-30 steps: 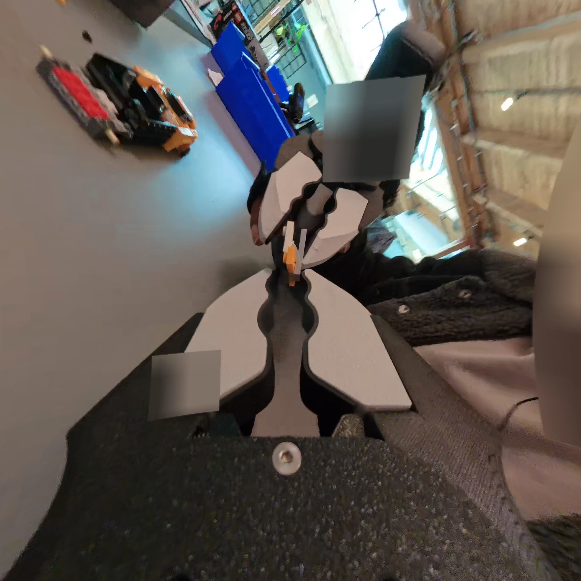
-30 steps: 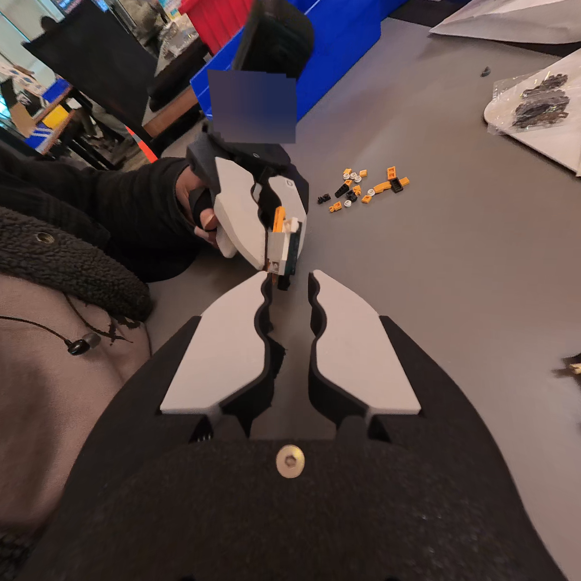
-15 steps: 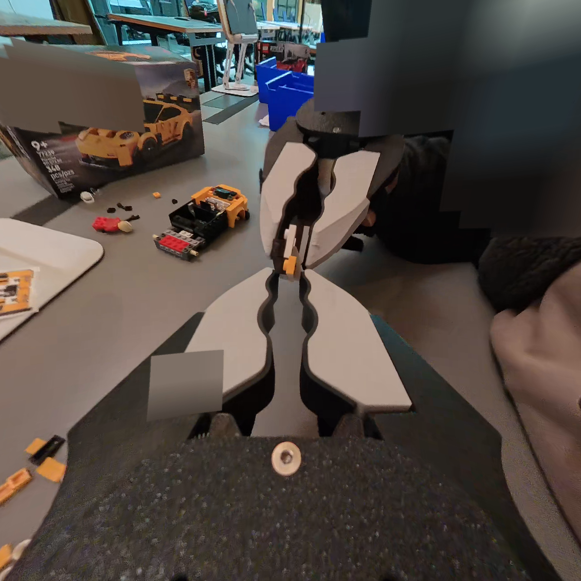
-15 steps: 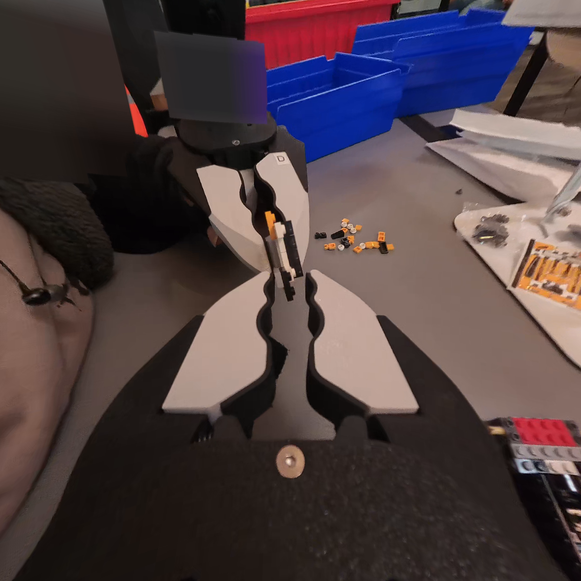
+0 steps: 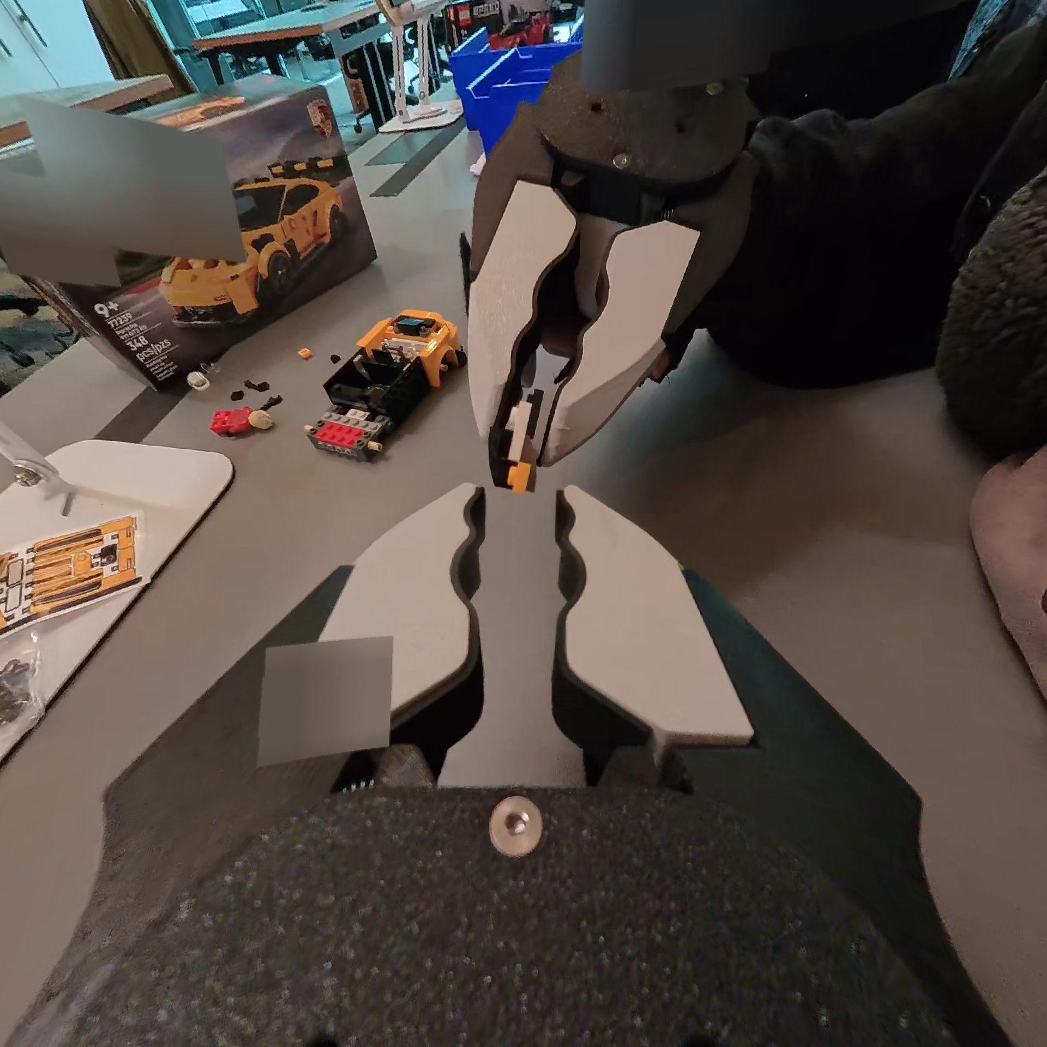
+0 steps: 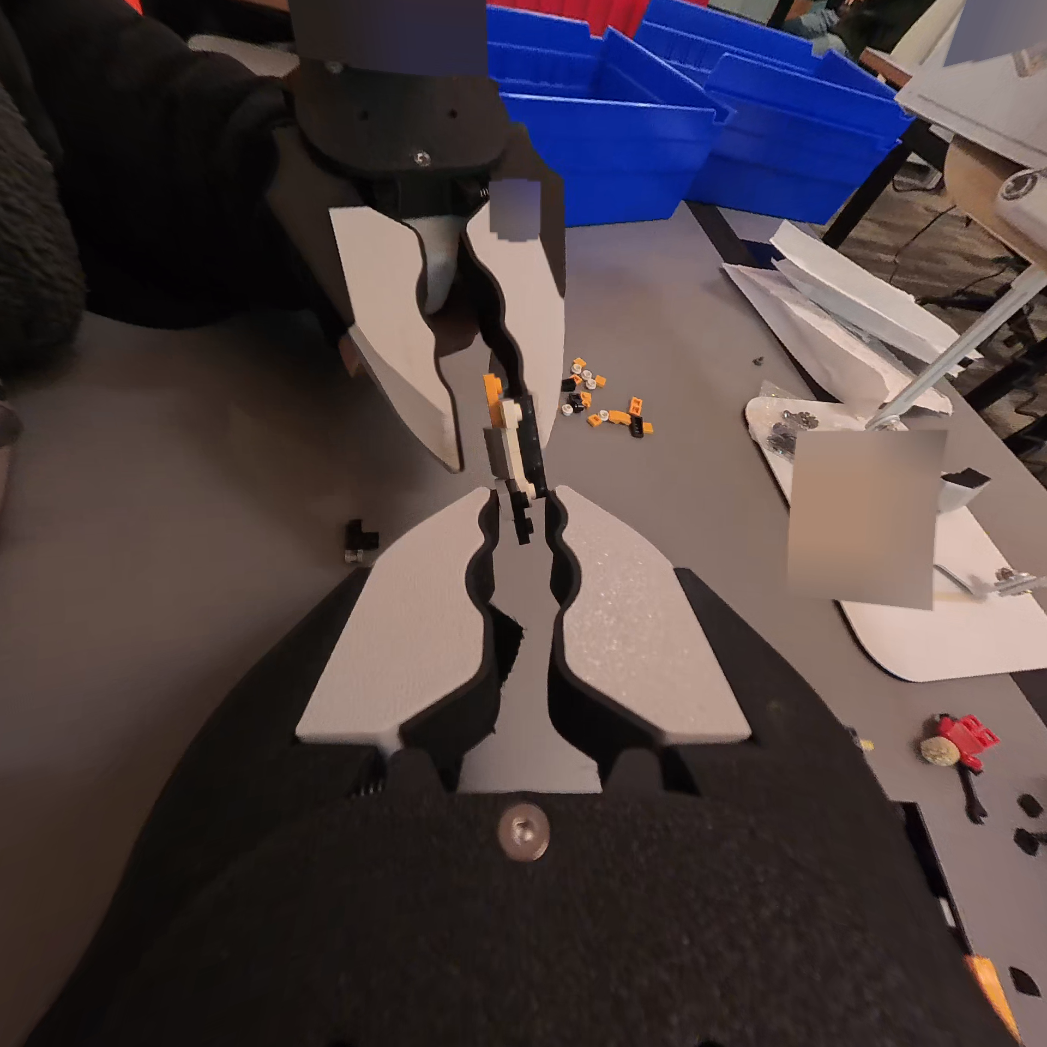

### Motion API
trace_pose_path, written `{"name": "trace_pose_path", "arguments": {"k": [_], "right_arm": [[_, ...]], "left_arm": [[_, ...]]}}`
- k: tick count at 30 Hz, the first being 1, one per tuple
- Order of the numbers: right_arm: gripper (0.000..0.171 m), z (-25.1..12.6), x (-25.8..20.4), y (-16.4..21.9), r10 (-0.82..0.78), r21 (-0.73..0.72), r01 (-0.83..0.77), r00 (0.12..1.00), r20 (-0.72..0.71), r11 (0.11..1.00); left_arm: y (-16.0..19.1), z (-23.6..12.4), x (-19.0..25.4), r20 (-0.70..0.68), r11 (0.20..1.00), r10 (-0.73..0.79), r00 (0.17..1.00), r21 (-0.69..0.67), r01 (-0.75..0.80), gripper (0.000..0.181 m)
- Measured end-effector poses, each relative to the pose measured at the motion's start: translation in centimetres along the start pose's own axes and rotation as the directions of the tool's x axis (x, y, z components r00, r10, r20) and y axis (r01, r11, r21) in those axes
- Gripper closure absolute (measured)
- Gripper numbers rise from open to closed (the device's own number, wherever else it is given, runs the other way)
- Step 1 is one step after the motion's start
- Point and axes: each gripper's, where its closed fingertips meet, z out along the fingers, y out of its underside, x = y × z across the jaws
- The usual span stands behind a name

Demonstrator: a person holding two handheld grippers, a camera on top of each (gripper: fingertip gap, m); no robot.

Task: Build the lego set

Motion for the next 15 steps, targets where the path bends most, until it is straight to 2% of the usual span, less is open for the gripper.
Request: {"name": "trace_pose_path", "arguments": {"k": [3, 5, 7, 11, 15], "right_arm": [[0.155, 0.1, -0.1, 0.6, -0.032, -0.041, 0.032, 0.999, -0.002, 0.999], [0.155, 0.3, -0.4, 1.0, -0.050, -0.070, 0.050, 0.999, 0.006, 0.996], [0.155, 0.4, -0.5, 1.4, -0.044, -0.089, 0.045, 0.999, 0.013, 0.995], [0.155, 0.5, -0.7, 1.9, 0.048, -0.093, -0.042, 0.997, 0.061, 0.995], [0.154, 0.5, -0.6, 2.0, 0.176, -0.053, -0.171, 0.977, 0.119, 0.984]], "left_arm": [[0.0, 0.0, 0.0, 0.001, 1.000, 0.011, 1.000, 0.000, -0.011, 0.157], [0.3, 0.1, 0.2, -0.001, 1.000, 0.024, 1.000, -0.020, -0.024, 0.168], [0.8, 0.2, 0.2, -0.008, 0.999, 0.007, 1.000, -0.050, -0.007, 0.169], [1.2, 0.5, 0.4, -0.056, 0.994, -0.102, 0.993, -0.044, 0.099, 0.169], [1.4, 0.7, 0.3, -0.138, 0.955, -0.296, 0.945, -0.017, 0.297, 0.169]]}}
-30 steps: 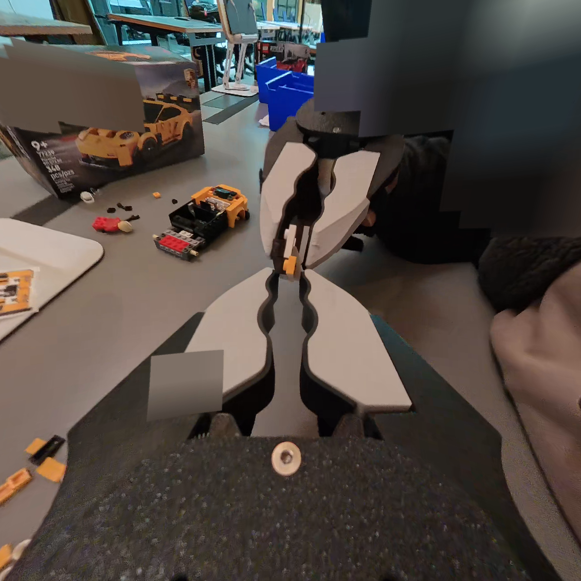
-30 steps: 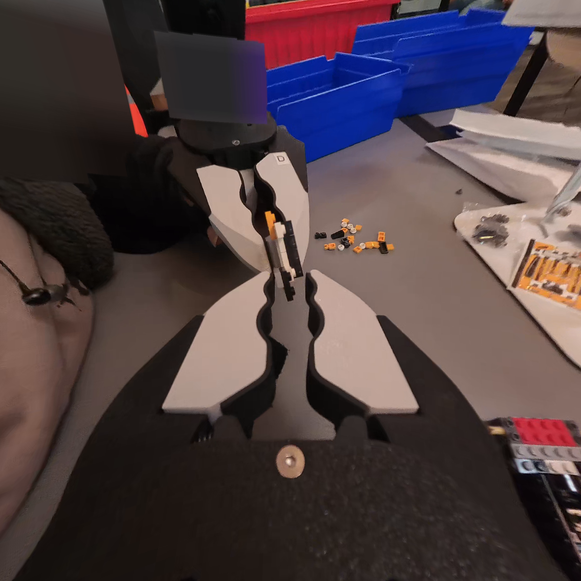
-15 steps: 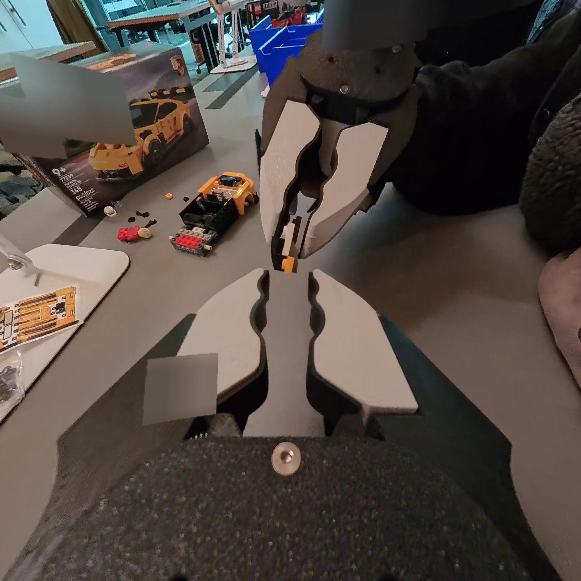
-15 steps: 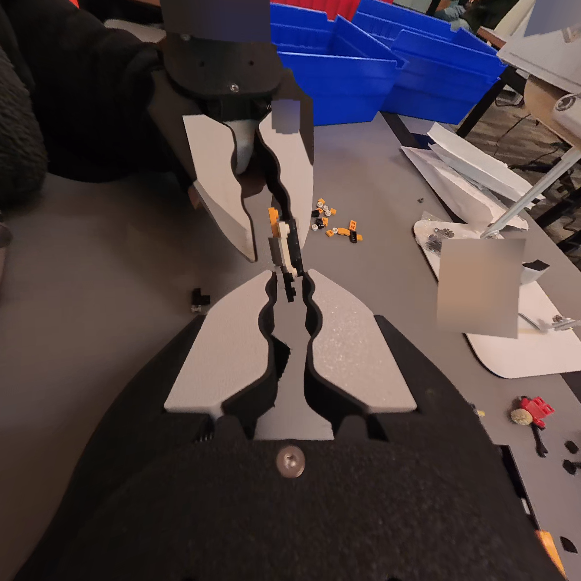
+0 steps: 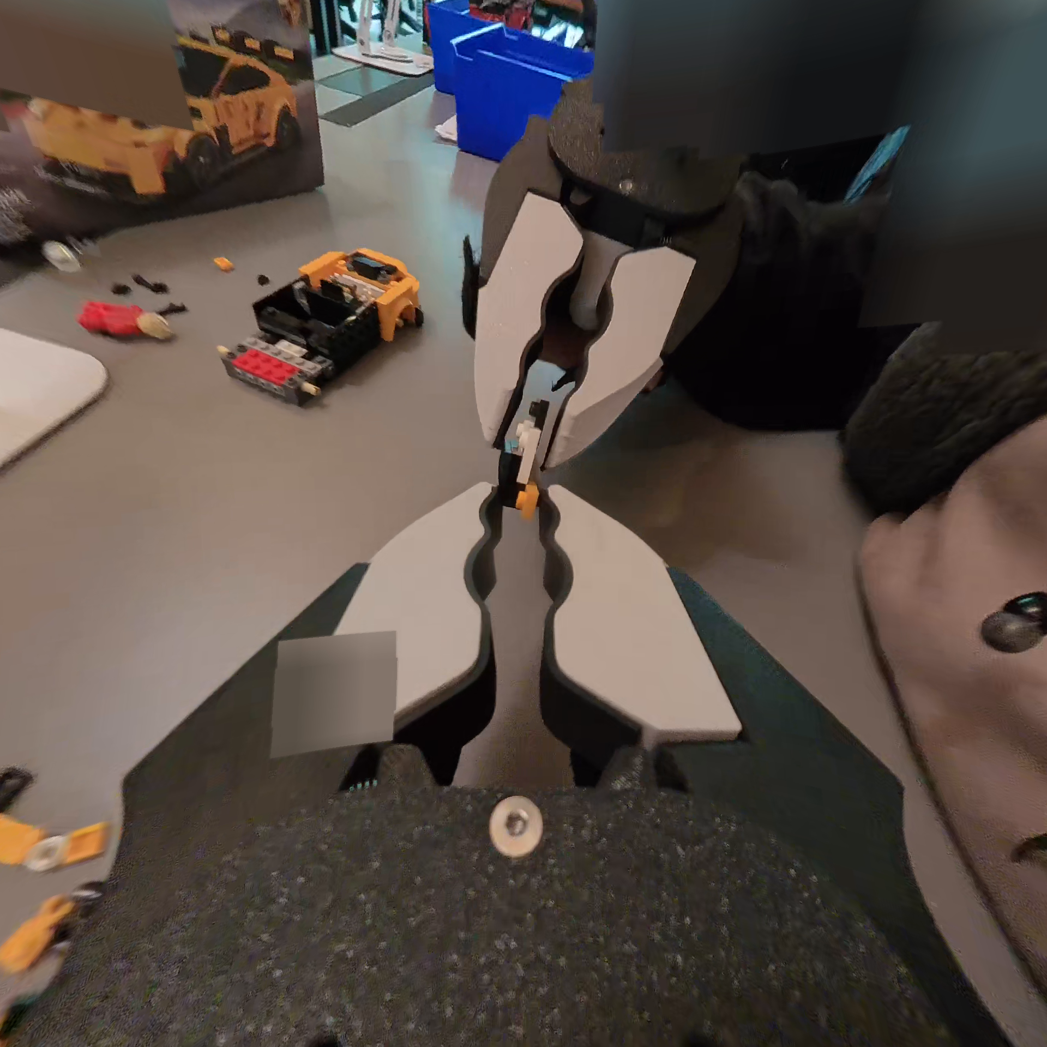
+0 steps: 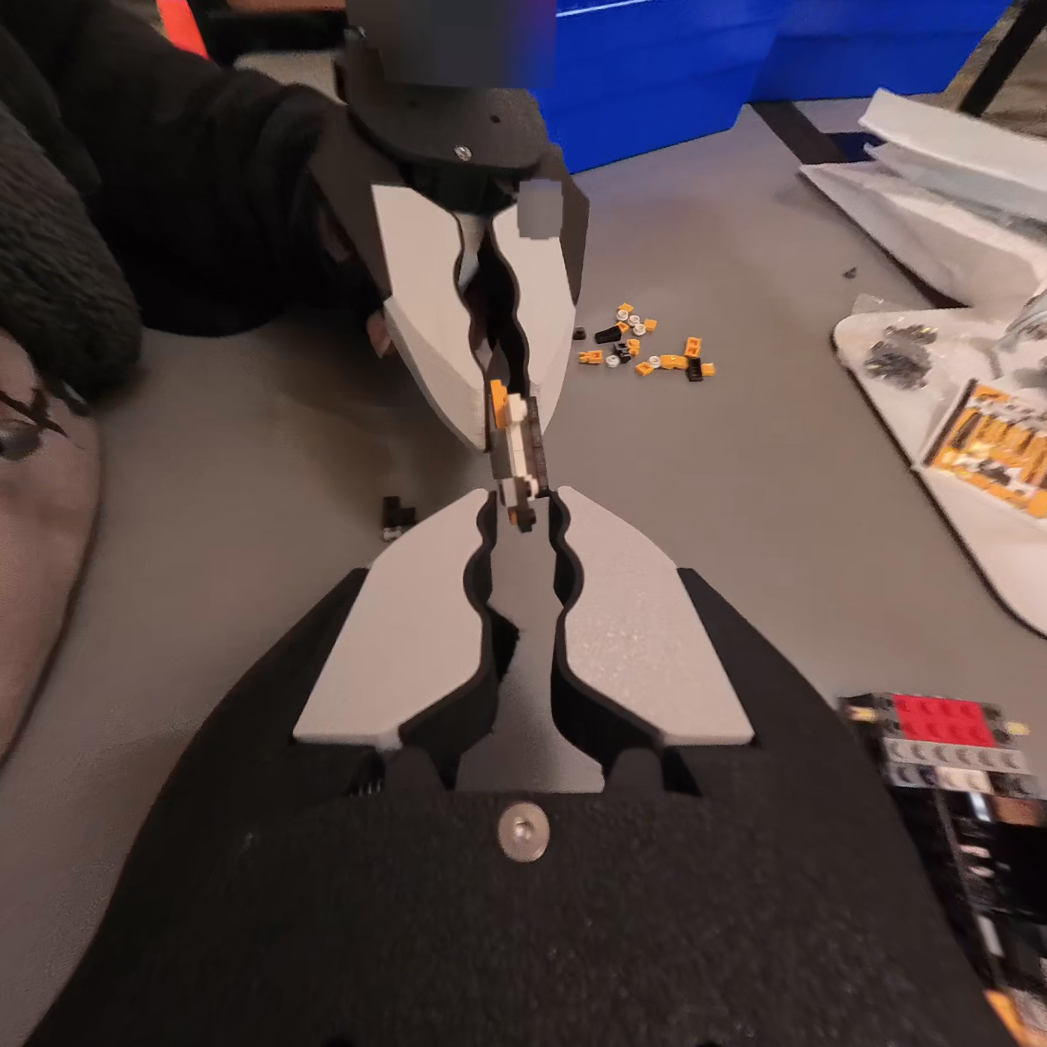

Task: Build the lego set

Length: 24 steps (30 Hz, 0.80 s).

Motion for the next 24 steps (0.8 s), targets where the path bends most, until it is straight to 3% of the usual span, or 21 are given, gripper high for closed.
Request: {"name": "trace_pose_path", "arguments": {"k": [3, 5, 9, 13, 24], "right_arm": [[0.147, -0.1, 0.0, 0.2, 0.117, 0.033, -0.120, 0.990, 0.082, 0.992], [0.145, -0.4, -0.2, -0.2, 0.152, 0.077, -0.163, 0.980, 0.127, 0.984], [0.143, -1.1, -0.7, -2.3, 0.026, 0.189, -0.041, 0.996, 0.083, 0.981], [0.146, -2.1, -2.4, -4.5, -0.140, 0.269, 0.123, 0.989, 0.045, 0.955], [0.153, -1.8, -3.3, -4.4, -0.253, 0.224, 0.248, 0.967, -0.006, 0.942]], "left_arm": [[0.1, -0.1, -0.5, -0.092, 0.977, -0.207, 0.974, 0.042, 0.211, 0.169], [-0.5, -0.4, -0.4, -0.156, 0.955, -0.265, 0.952, 0.092, 0.281, 0.169], [-2.3, -1.0, 1.4, -0.133, 0.978, 0.013, 0.991, 0.210, 0.015, 0.169], [-2.9, -1.2, 2.9, -0.044, 0.943, 0.250, 0.967, 0.237, -0.233, 0.169], [-3.1, -1.2, 3.8, 0.002, 0.896, 0.386, 0.923, 0.239, -0.375, 0.169]]}}
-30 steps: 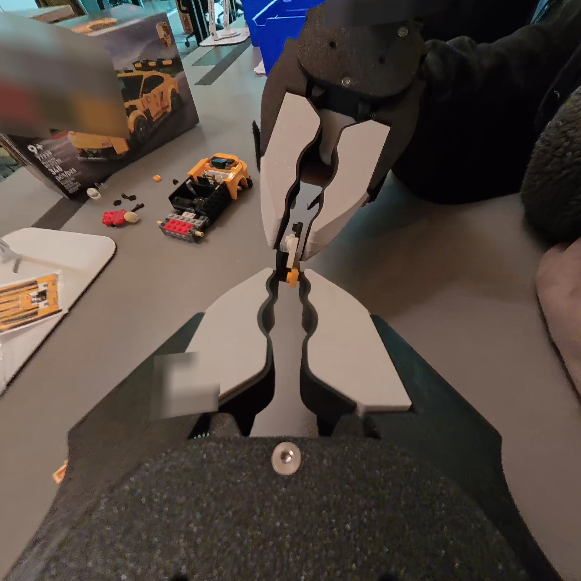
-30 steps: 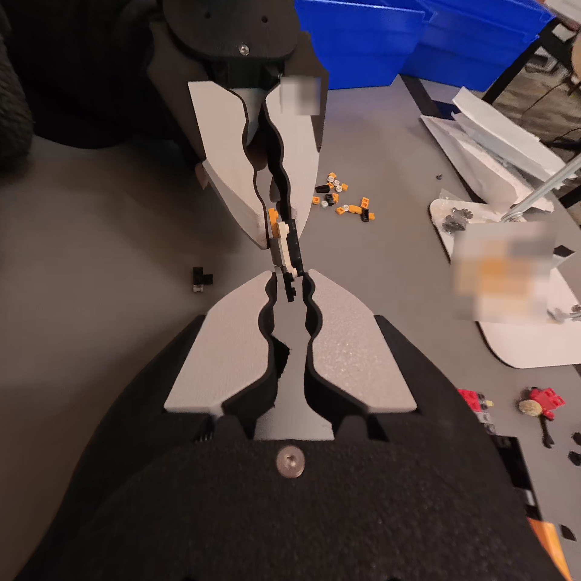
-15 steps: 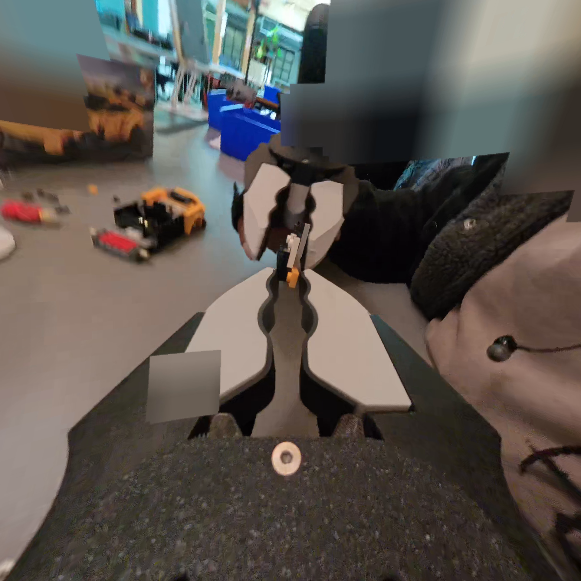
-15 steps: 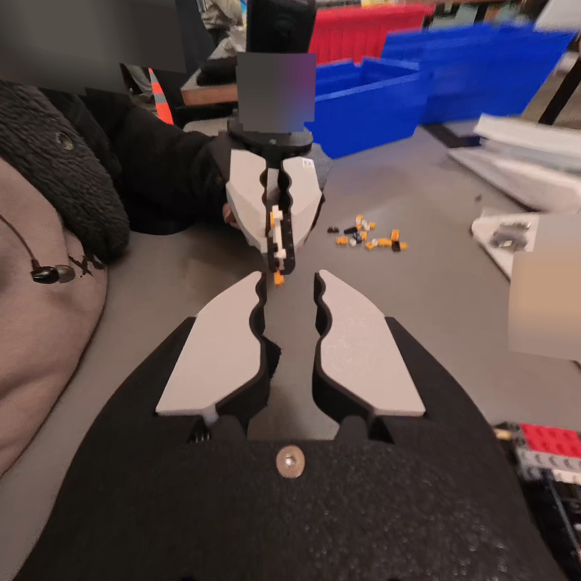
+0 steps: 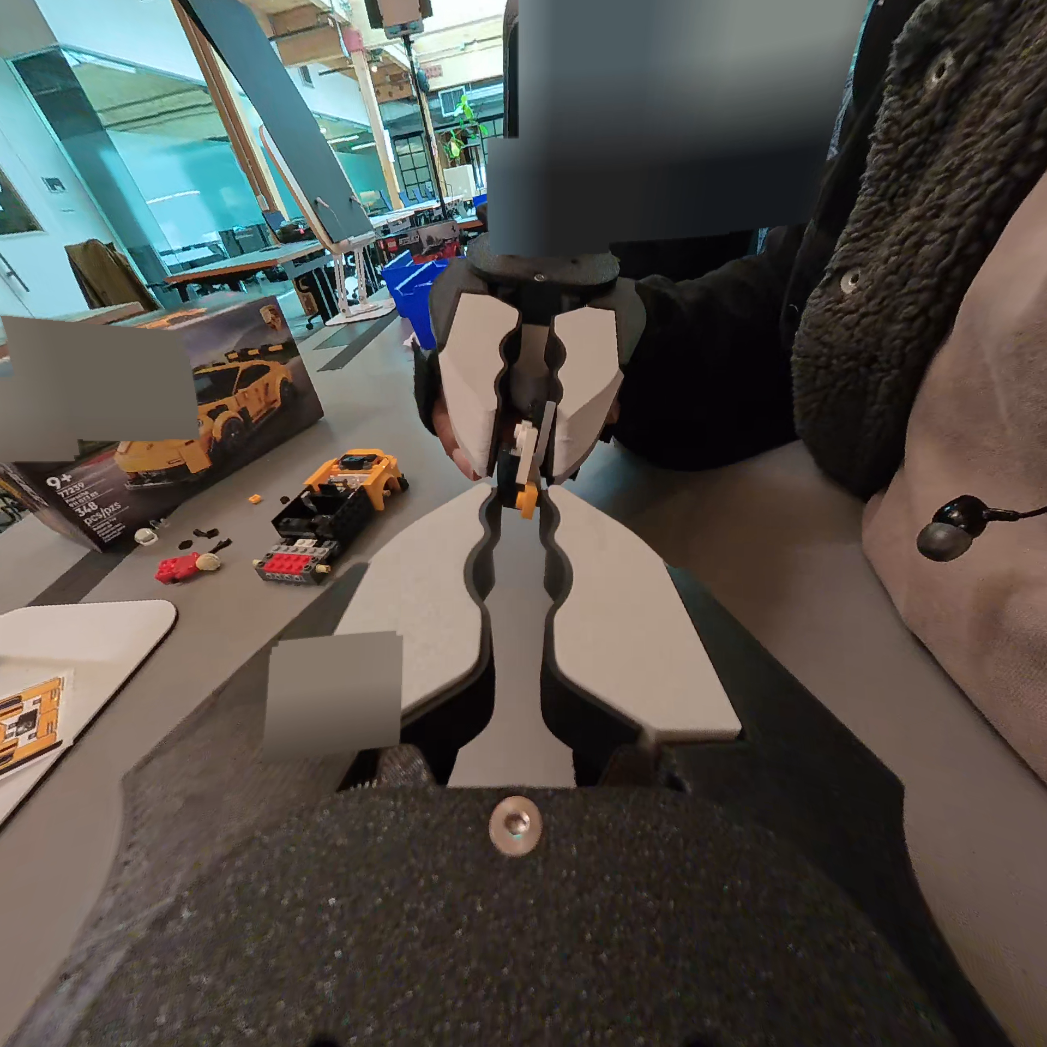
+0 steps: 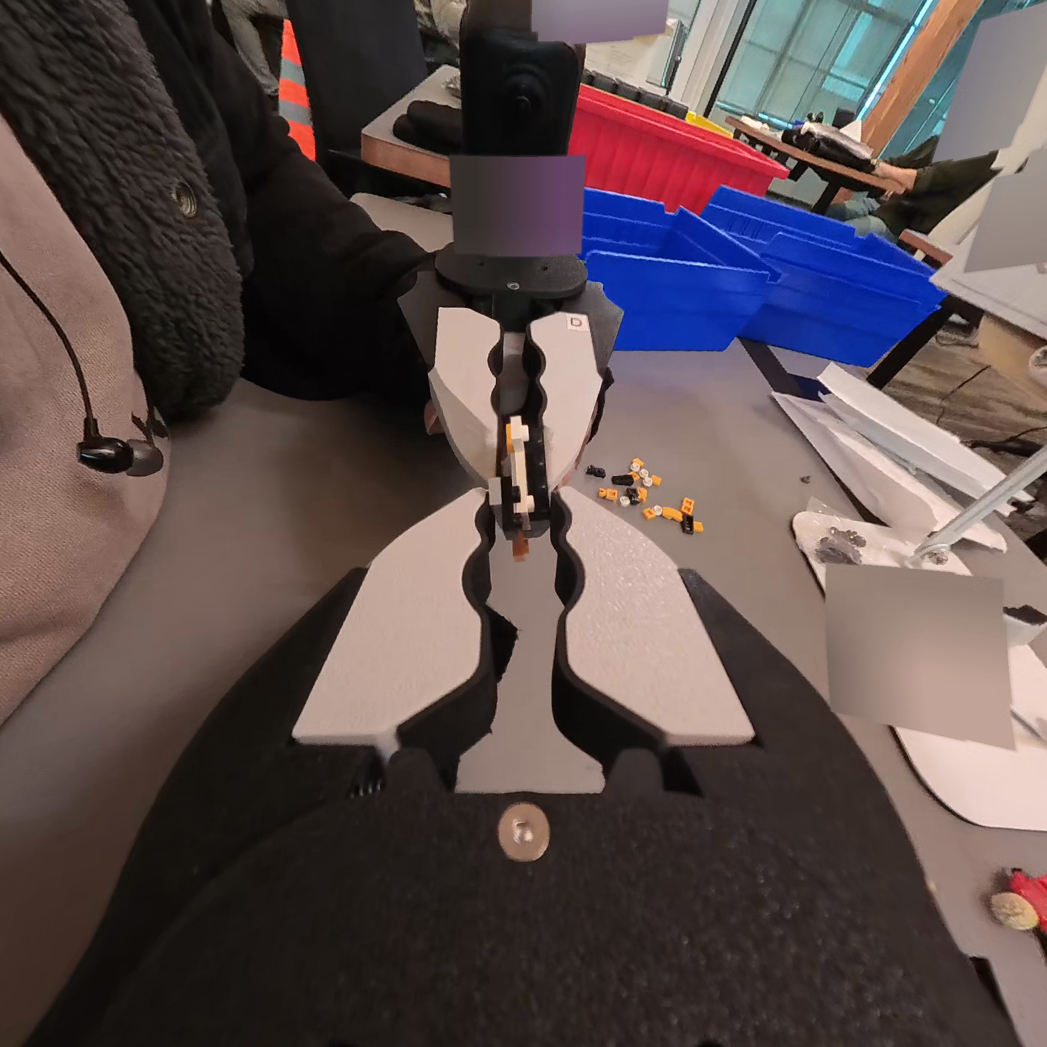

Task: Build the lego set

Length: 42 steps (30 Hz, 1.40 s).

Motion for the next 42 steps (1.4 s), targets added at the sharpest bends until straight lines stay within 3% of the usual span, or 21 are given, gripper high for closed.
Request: {"name": "trace_pose_path", "arguments": {"k": [4, 6, 10, 13, 18, 26, 30, 33, 37, 42], "right_arm": [[0.154, 0.1, 1.0, 2.6, 0.242, -0.139, -0.238, 0.970, 0.014, 0.961], [0.154, 0.1, 0.0, 5.4, 0.435, -0.313, -0.397, 0.898, 0.059, 0.863], [0.154, 0.5, -1.7, 8.6, 0.650, -0.475, -0.555, 0.758, 0.048, 0.683], [0.154, 0.4, -2.6, 9.7, 0.703, -0.544, -0.576, 0.710, 0.037, 0.611], [0.147, 0.3, -2.3, 10.7, 0.704, -0.573, -0.588, 0.710, -0.027, 0.571], [0.145, -0.2, -0.3, 10.5, 0.653, -0.511, -0.593, 0.753, -0.078, 0.623], [0.146, -0.9, 1.5, 9.2, 0.623, -0.421, -0.600, 0.776, -0.098, 0.680], [0.146, -1.4, 2.4, 7.7, 0.566, -0.352, -0.556, 0.820, -0.086, 0.753], [0.149, -1.2, 1.2, 4.9, 0.368, -0.284, -0.347, 0.930, 0.021, 0.894], [0.154, 0.1, -0.3, 1.4, 0.171, -0.115, -0.162, 0.983, 0.071, 0.980]], "left_arm": [[2.3, -0.6, -1.0, -0.001, 0.991, -0.027, 1.000, -0.130, 0.027, 0.158], [3.3, -1.6, -1.4, -0.028, 0.973, -0.061, 0.998, -0.224, 0.053, 0.163], [6.0, -2.9, 0.6, -0.140, 0.896, -0.192, 0.971, -0.429, 0.116, 0.166], [8.9, -3.1, 2.4, -0.192, 0.814, -0.200, 0.961, -0.578, 0.054, 0.161], [10.3, -2.1, 3.9, -0.213, 0.771, -0.205, 0.955, -0.636, 0.024, 0.154], [11.3, -1.3, 3.9, -0.191, 0.730, -0.116, 0.975, -0.682, -0.046, 0.165], [11.1, -1.2, 2.9, -0.129, 0.752, -0.187, 0.974, -0.656, 0.058, 0.164], [9.4, -0.7, 1.7, -0.080, 0.811, -0.295, 0.952, -0.548, 0.205, 0.165], [5.5, -0.4, 0.8, -0.137, 0.840, -0.502, 0.854, -0.310, 0.445, 0.165], [1.6, -0.7, 0.2, -0.317, 0.714, -0.684, 0.657, -0.106, 0.692, 0.166]]}}
